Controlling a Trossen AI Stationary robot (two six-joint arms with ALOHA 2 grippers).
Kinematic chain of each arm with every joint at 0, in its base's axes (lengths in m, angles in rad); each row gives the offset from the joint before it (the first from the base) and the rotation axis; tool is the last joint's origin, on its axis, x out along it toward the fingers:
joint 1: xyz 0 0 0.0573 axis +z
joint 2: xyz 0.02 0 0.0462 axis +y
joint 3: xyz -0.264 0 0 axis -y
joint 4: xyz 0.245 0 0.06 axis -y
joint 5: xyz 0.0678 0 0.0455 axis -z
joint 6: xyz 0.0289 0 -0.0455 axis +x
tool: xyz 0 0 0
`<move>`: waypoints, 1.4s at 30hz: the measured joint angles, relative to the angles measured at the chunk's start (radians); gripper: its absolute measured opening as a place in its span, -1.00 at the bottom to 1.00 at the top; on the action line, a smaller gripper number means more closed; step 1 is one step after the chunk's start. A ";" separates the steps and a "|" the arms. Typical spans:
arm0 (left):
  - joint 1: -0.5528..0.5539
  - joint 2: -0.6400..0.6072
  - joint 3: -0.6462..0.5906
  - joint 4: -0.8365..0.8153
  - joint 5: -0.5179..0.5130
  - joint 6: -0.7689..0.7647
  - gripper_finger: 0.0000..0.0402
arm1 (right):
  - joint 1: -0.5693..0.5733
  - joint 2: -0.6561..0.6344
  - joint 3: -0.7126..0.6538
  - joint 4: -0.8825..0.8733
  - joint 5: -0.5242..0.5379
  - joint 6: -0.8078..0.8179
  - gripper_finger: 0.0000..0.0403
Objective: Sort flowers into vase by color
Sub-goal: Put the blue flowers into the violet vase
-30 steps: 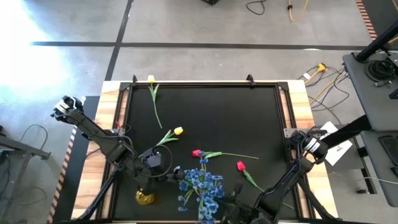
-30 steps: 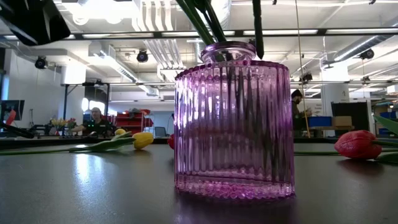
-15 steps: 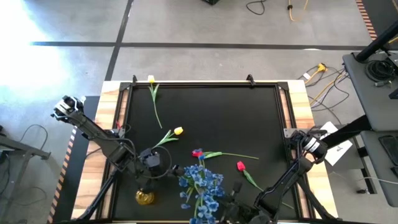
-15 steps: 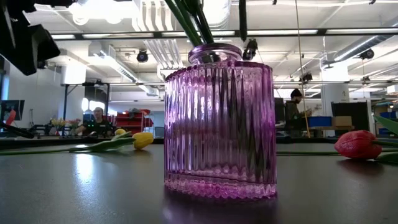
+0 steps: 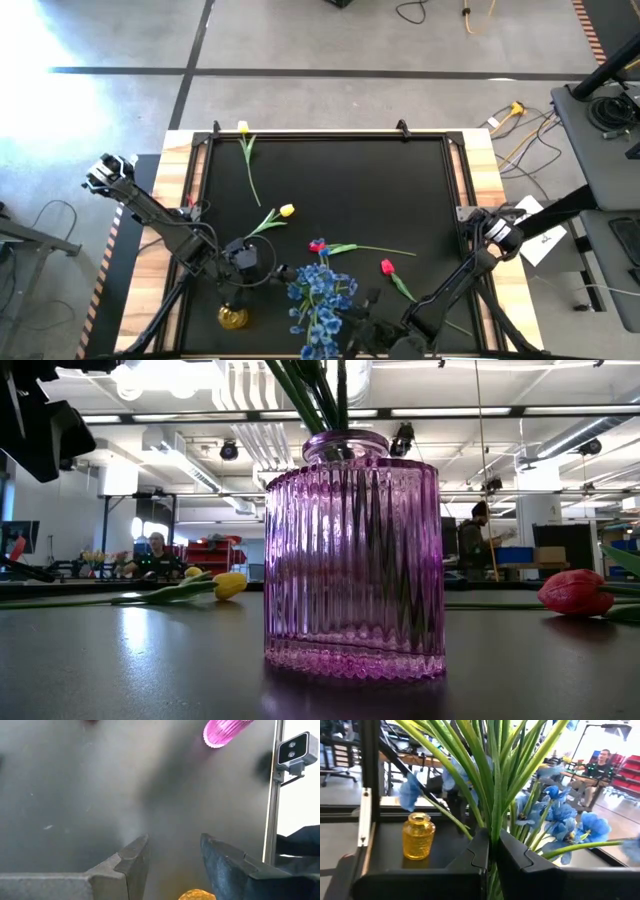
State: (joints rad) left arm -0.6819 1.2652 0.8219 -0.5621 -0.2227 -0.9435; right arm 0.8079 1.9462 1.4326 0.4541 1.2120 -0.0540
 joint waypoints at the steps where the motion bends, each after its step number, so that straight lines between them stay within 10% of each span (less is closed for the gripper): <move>1: 0.000 0.000 0.000 0.000 0.008 -0.002 -0.20 | -0.004 0.006 0.000 0.000 -0.002 0.001 -0.94; 30: 0.001 -0.006 0.019 -0.117 0.110 -0.062 -0.20 | -0.016 0.033 -0.129 -0.063 -0.017 0.370 -0.93; 42: 0.001 -0.083 0.019 -0.339 0.101 -0.154 -0.20 | -0.026 0.026 -0.132 -0.136 -0.071 0.410 -0.17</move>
State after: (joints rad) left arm -0.6807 1.1820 0.8413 -0.9009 -0.1214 -1.0971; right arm 0.7821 1.9719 1.3008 0.3178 1.1406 0.3565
